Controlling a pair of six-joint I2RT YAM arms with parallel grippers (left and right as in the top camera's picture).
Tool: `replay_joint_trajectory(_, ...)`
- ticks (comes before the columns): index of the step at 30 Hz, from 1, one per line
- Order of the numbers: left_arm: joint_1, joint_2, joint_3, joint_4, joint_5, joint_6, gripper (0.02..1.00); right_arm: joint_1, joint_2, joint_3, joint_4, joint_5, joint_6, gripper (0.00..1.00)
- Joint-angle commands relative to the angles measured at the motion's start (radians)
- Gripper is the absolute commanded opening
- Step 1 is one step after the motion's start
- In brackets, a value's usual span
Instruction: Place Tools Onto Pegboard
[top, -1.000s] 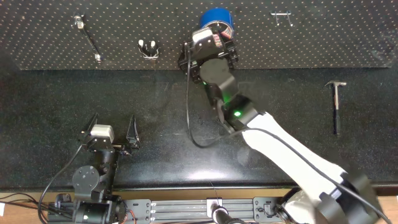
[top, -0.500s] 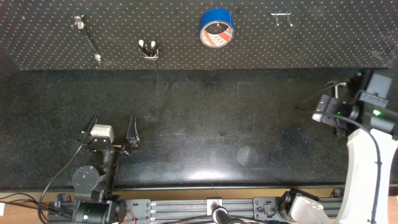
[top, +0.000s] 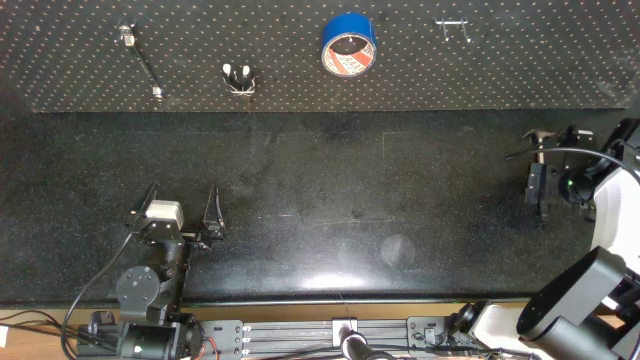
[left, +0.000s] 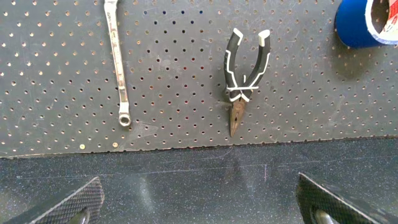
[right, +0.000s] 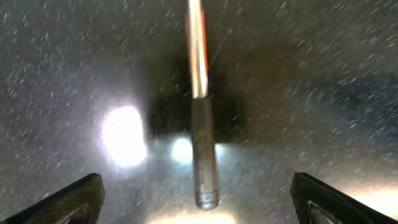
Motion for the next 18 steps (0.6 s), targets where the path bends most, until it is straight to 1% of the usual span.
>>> replay_joint_trajectory(1,-0.003,-0.008,-0.006,0.0,0.011,0.009,0.996,-0.006,0.046,0.005,0.052,-0.016,-0.081,0.976)
replay_joint_trajectory(7,-0.003,-0.008,-0.006,0.0,0.011,0.009,0.996,-0.006,0.137,0.005,0.064,-0.017,-0.175,0.976)
replay_joint_trajectory(11,-0.003,-0.008,-0.006,0.0,0.011,0.009,0.996,-0.006,0.153,0.005,0.068,-0.017,-0.174,0.976)
replay_joint_trajectory(16,-0.003,-0.008,-0.006,0.0,0.011,0.009,0.996,-0.006,0.154,0.005,0.064,-0.016,-0.208,0.982)
replay_joint_trajectory(17,-0.003,-0.008,-0.006,0.0,0.011,0.009,0.996,-0.006,0.154,0.005,0.064,-0.016,-0.208,0.969)
replay_joint_trajectory(18,-0.003,-0.008,-0.006,0.0,0.011,0.009,0.998,-0.006,0.154,0.005,0.064,-0.016,-0.208,0.912)
